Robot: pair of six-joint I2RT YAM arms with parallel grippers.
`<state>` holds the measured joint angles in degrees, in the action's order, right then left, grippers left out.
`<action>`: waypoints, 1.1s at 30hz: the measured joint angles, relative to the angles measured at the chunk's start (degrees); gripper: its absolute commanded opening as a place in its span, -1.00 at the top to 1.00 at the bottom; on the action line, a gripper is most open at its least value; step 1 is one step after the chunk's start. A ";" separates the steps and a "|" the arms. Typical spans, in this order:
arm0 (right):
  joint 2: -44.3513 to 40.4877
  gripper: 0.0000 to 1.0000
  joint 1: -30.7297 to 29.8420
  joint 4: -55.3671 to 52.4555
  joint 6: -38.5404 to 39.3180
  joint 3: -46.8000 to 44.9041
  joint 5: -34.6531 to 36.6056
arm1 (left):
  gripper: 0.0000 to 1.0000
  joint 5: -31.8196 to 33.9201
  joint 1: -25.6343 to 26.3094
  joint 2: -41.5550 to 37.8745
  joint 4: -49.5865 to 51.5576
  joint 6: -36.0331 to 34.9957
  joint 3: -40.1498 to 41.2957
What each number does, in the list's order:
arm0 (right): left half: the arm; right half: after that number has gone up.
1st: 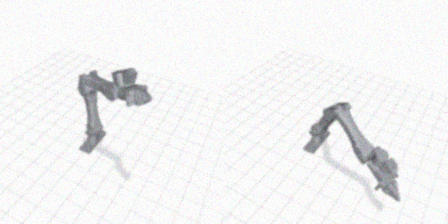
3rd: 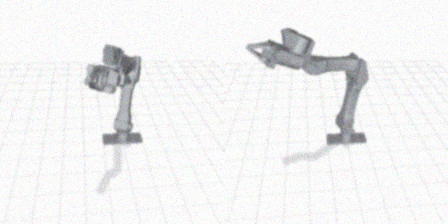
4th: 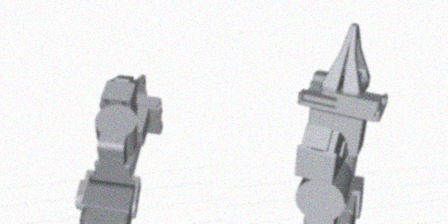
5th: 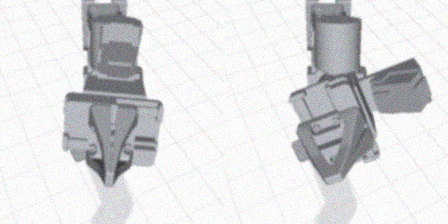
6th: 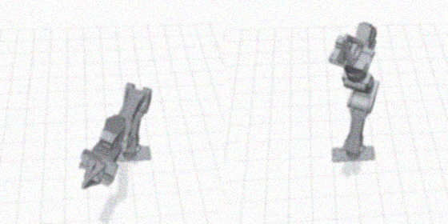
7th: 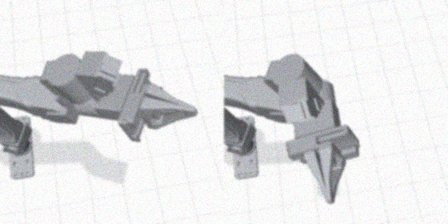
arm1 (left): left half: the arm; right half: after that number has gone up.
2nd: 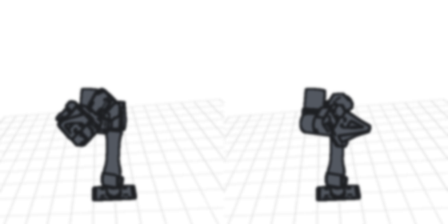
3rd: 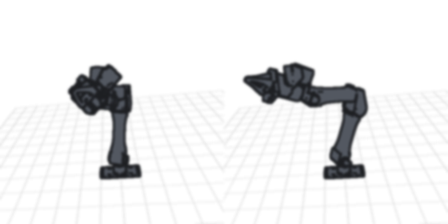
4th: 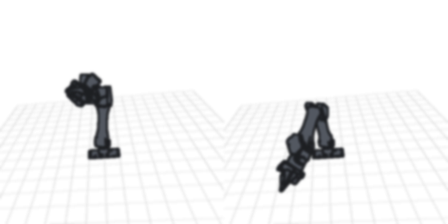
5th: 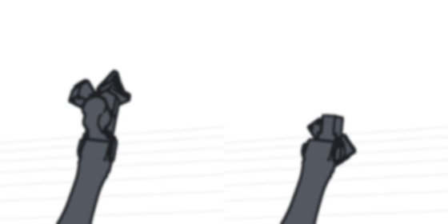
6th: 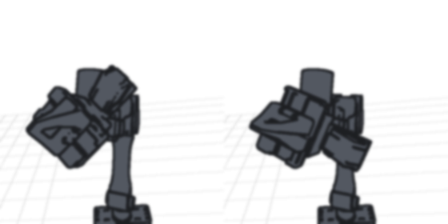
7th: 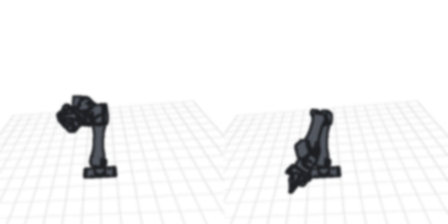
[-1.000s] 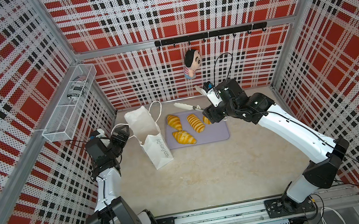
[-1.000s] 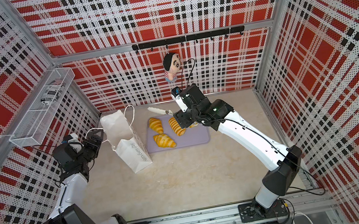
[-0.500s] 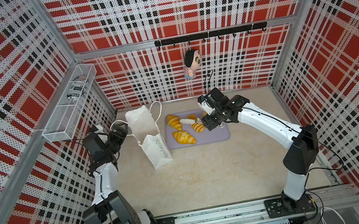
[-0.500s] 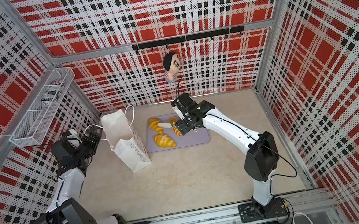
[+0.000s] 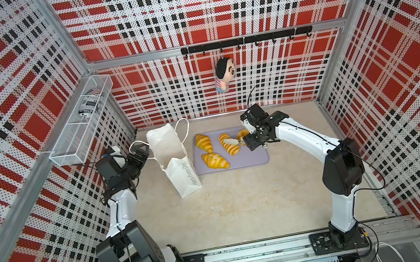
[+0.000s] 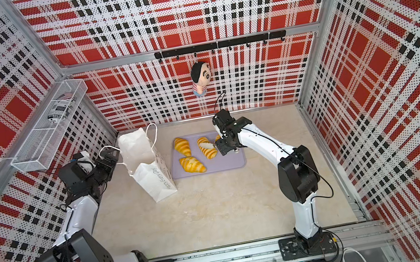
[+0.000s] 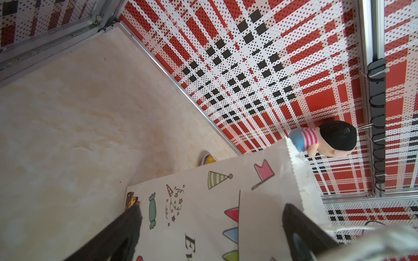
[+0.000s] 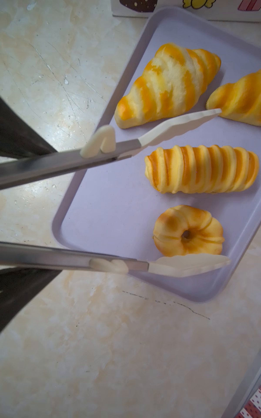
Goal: Pack bread into a paper bag
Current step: Pick up the fake bread from the plate.
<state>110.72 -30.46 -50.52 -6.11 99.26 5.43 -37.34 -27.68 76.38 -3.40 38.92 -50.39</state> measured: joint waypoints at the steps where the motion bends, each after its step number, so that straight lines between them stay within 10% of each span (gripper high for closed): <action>1: 0.74 -0.43 0.00 -0.02 0.00 0.13 0.00 | -0.96 -0.02 0.00 0.00 0.02 0.00 0.00; 33: 7.34 -0.32 -1.01 -0.28 -0.66 6.27 -2.16 | -0.96 -1.25 -0.48 0.00 0.02 0.02 0.00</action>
<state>118.06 -31.46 -50.81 -6.76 105.54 3.27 -38.59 -28.16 76.38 -3.38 38.94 -50.39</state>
